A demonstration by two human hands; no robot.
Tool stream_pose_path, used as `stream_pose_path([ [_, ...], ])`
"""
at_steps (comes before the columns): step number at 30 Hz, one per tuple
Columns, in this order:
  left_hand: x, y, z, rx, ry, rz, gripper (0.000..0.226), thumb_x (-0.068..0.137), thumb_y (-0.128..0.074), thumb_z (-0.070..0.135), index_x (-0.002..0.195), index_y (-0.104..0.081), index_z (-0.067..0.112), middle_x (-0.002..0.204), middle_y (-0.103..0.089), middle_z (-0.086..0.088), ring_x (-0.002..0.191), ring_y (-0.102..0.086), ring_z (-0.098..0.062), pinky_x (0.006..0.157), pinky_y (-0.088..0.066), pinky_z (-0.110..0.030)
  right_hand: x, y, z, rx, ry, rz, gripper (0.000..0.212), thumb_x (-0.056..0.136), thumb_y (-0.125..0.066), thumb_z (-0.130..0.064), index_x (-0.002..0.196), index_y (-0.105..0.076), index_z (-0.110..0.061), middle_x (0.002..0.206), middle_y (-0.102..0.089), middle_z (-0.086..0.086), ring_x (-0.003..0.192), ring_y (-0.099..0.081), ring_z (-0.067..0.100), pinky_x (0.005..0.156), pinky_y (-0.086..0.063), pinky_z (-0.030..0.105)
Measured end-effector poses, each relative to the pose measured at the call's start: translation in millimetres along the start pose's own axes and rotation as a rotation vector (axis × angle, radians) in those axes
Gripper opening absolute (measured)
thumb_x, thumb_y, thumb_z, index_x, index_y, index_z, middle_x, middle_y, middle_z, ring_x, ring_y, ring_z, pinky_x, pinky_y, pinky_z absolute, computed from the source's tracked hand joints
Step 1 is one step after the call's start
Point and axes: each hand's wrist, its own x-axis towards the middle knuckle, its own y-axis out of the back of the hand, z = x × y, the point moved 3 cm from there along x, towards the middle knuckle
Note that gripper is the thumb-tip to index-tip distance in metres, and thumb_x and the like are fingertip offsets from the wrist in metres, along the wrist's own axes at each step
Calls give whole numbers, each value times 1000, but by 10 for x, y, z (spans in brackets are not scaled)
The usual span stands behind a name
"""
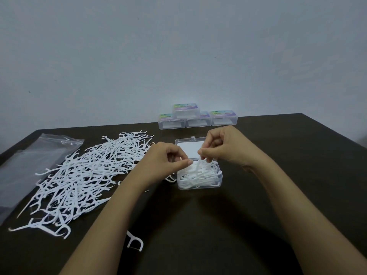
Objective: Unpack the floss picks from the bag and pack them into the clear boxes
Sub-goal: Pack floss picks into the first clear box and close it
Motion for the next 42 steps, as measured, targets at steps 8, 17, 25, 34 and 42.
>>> stream_pose_path([
  [8,41,75,-136,-16,158,284,5,85,-63,20,84,-65,16,70,-54,4,59,-46,-7,57,-40,-10,-33,31,30,-242,-84,-175,12,74,-75,-11,66,-67,-8,51,-59,-9,47,-50,-3,54,-42,14],
  [17,-53,-17,-160,-383,459,-105,50,75,-74,16,116,-46,18,85,-52,-3,61,-51,-8,45,-46,-15,-32,27,75,-405,-112,-231,13,71,-79,-18,71,-70,-10,61,-62,-4,58,-53,5,64,-45,23],
  [25,-63,-77,-96,-413,429,-114,55,69,-76,5,114,-45,16,80,-49,-4,49,-49,-8,43,-47,-15,-3,27,107,-449,-95,-211,22,64,-83,-23,61,-63,-14,60,-60,-5,56,-50,3,54,-37,15],
  [34,-50,-77,-142,-460,425,-87,45,69,-75,-1,102,-46,9,64,-49,-7,38,-50,-5,42,-47,-16,20,121,217,-390,-144,-183,25,67,-80,-26,64,-60,-13,57,-52,-6,56,-43,6,54,-34,18],
  [42,-53,-96,-122,-406,385,-100,44,68,-77,3,97,-45,13,62,-50,-7,36,-50,-3,40,-43,-14,42,126,342,-404,-195,-247,30,65,-81,-32,68,-58,-13,62,-53,-4,59,-44,8,56,-34,19],
])
